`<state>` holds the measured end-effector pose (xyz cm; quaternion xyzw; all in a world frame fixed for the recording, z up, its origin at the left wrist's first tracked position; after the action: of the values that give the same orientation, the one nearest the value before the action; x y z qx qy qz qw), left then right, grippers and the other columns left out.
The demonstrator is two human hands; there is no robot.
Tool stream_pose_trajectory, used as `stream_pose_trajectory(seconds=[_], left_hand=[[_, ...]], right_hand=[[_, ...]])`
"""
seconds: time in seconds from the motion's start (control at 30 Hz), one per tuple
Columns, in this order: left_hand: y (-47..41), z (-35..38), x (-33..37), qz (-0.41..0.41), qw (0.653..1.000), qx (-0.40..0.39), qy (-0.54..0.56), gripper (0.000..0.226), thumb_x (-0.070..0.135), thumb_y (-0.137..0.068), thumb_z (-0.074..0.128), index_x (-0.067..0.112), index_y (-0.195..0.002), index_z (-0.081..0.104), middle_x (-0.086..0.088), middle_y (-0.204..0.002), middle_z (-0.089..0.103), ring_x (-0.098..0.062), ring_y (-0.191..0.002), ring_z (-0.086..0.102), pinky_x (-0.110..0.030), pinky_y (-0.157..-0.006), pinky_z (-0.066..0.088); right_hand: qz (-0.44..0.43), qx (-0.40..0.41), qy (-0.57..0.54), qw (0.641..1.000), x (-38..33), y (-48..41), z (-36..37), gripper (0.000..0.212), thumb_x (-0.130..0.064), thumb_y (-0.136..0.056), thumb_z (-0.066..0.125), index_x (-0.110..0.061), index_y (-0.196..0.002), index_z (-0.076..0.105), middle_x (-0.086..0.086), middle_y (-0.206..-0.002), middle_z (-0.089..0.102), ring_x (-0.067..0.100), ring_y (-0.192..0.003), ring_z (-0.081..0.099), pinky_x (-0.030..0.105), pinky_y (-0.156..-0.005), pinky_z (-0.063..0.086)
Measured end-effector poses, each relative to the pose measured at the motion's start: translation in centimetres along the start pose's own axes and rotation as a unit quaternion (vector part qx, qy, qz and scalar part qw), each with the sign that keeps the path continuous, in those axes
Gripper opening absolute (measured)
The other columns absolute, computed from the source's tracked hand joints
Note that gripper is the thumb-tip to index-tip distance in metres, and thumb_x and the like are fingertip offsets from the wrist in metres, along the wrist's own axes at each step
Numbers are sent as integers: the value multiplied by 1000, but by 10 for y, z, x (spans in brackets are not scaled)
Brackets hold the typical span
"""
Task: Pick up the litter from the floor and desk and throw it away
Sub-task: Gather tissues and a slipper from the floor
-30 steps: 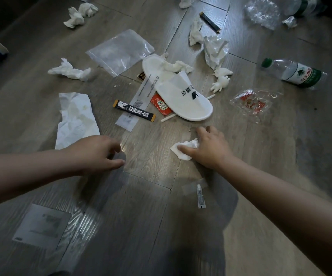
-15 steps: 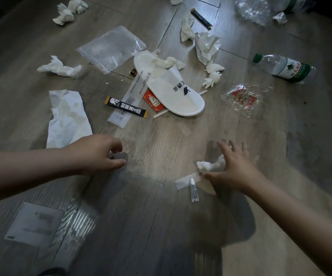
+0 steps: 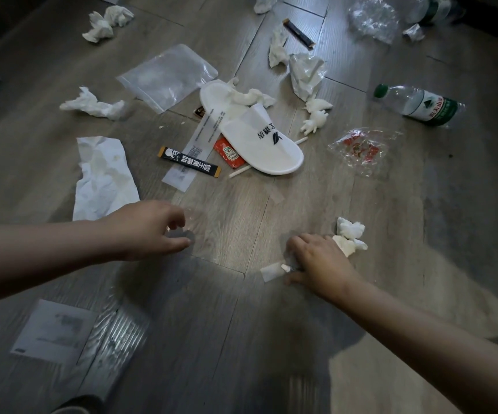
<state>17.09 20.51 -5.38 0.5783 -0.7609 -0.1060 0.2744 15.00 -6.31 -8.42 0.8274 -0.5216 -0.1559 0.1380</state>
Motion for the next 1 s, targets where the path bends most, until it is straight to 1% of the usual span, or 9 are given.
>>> stream_pose_trajectory(seconds=[0.1, 0.33, 0.47, 0.57, 0.63, 0.73, 0.8, 0.9, 1.0], left_hand=[[1, 2, -3, 0, 1000, -3, 1, 40, 53, -84, 60, 25, -113, 59, 8, -111, 62, -8, -90, 57, -26, -77, 48], [-1, 1, -5, -1, 1000, -6, -6, 41, 52, -85, 59, 24, -115, 59, 7, -112, 62, -10, -94, 58, -26, -77, 48], [0, -1, -4, 2, 1000, -6, -6, 42, 52, -85, 59, 24, -116, 58, 6, -114, 61, -10, -96, 58, -26, -78, 48], [1, -2, -6, 0, 1000, -4, -4, 42, 52, -86, 59, 24, -117, 58, 6, -115, 61, -11, -98, 59, -26, -79, 48], [1, -2, -7, 0, 1000, -1, -2, 42, 52, -86, 59, 24, -117, 58, 6, -115, 61, -11, -99, 59, -26, -79, 48], [2, -1, -10, -5, 1000, -2, 4, 42, 51, -86, 59, 23, -117, 58, 6, -114, 61, -11, -98, 59, -27, -81, 49], [2, -2, -13, -10, 1000, 3, 3, 42, 51, -85, 59, 23, -116, 58, 6, -114, 61, -11, -98, 59, -28, -82, 49], [1, -2, -15, -16, 1000, 3, 5, 41, 52, -85, 59, 24, -116, 58, 7, -114, 61, -11, -98, 59, -29, -83, 49], [0, -2, -17, -17, 1000, 7, 11, 40, 51, -85, 60, 24, -115, 58, 7, -113, 61, -10, -97, 59, -28, -82, 49]], right_hand=[[16, 19, -72, 997, 5, 4, -2, 36, -41, -76, 74, -18, -99, 60, -5, -96, 60, 16, -93, 57, 30, -81, 40], [-43, -18, -27, 999, -6, -7, -4, 18, -34, -85, 63, -20, -95, 68, -4, -100, 59, 14, -99, 53, 30, -85, 41], [-78, -43, -3, 996, -9, -8, -2, 17, -31, -89, 57, -19, -96, 66, -3, -100, 58, 13, -97, 52, 25, -79, 37], [-88, -46, -19, 995, -11, -1, 3, 16, -24, -92, 53, -13, -89, 63, -2, -89, 54, 13, -84, 50, 19, -68, 27], [-49, -40, -72, 995, -8, -1, 0, 15, -21, -91, 56, -11, -83, 62, -5, -81, 52, 12, -73, 48, 20, -62, 27], [38, -2, -183, 982, 4, -13, -22, 16, -21, -90, 62, -17, -75, 64, -5, -71, 63, 10, -61, 59, 20, -55, 41], [81, 37, -222, 971, 13, -30, -42, 14, -18, -90, 62, -13, -77, 67, 1, -70, 67, 11, -59, 63, 21, -51, 47], [115, 95, -222, 964, 21, -61, -65, 12, -14, -88, 64, -6, -82, 70, 9, -74, 68, 19, -62, 65, 28, -56, 51], [146, 121, -186, 964, 22, -88, -66, 14, -13, -86, 64, -1, -87, 70, 15, -88, 68, 28, -80, 64, 39, -72, 53]])
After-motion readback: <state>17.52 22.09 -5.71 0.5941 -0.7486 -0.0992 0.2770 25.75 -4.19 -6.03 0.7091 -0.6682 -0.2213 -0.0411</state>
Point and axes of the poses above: each hand's wrist, its own y-axis away from the middle knuckle, its own z-axis out of the palm, x = y × z, the point moved 6 cm from there along -y, towards the middle knuckle
